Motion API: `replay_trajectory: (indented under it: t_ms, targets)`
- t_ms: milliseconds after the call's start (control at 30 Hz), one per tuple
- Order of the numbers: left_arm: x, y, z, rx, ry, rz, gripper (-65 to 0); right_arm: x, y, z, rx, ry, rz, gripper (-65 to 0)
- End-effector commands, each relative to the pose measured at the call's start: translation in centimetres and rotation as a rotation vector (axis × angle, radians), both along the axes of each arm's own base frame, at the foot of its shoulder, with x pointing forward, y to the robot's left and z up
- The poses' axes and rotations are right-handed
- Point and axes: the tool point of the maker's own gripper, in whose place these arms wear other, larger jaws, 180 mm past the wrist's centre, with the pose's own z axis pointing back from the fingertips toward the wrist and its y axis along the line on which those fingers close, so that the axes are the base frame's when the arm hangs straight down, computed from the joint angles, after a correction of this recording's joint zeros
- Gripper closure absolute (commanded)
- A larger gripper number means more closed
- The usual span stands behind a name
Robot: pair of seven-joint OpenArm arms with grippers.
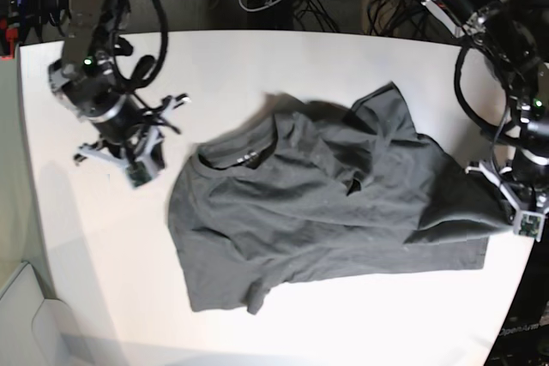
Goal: Layout the t-shirt on the table in an organized manner, then fold the t-shirt properly
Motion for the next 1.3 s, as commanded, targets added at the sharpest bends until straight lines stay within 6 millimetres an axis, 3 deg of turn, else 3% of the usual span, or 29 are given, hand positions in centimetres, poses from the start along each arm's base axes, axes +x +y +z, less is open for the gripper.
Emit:
replay_trajectory:
  t_ms: [0,167,333,433,533,767,900,1100,1267]
  targets:
    - [0.3,0.2,1.3,0.012,-0.044,-0.003,-0.5,0.5,1.8,1.0,0.029,-0.032,0.039,0.0]
    - [-1.6,0.8,-1.2,0.034,0.043,-0.002,-0.5,0.0,10.3,1.9,0.056,-0.036,0.283,-3.2]
    - [-3.2,0.9,-3.3,0.038,0.112,-0.002,-0.5,-1.4,16.8,2.6,0.047,-0.023,0.475,-22.1]
    - [-4.3,0.8,-4.6,0.035,0.148,-0.009,-0.5,-2.1,19.6,2.6,0.072,-0.011,0.54,-34.4]
    - [-4.8,0.3,-5.2,0.027,0.144,-0.032,-0.5,-2.0,21.2,2.0,0.112,0.018,0.553,-39.7]
    - [-6.2,0.2,-7.1,0.015,0.193,-0.041,-0.5,-0.6,23.3,-1.1,0.172,0.066,0.6,-38.8]
    - [-6.5,0.1,-7.3,0.015,0.202,-0.041,-0.5,0.5,23.8,-2.3,0.186,0.086,0.607,-38.8]
    - [-6.6,0.2,-7.5,0.016,0.208,-0.041,-0.5,2.6,24.2,-2.3,0.189,0.073,0.62,-38.8]
    - [-6.7,0.2,-7.5,0.018,0.21,-0.039,-0.5,4.3,23.6,-3.1,0.209,0.089,0.59,-38.8]
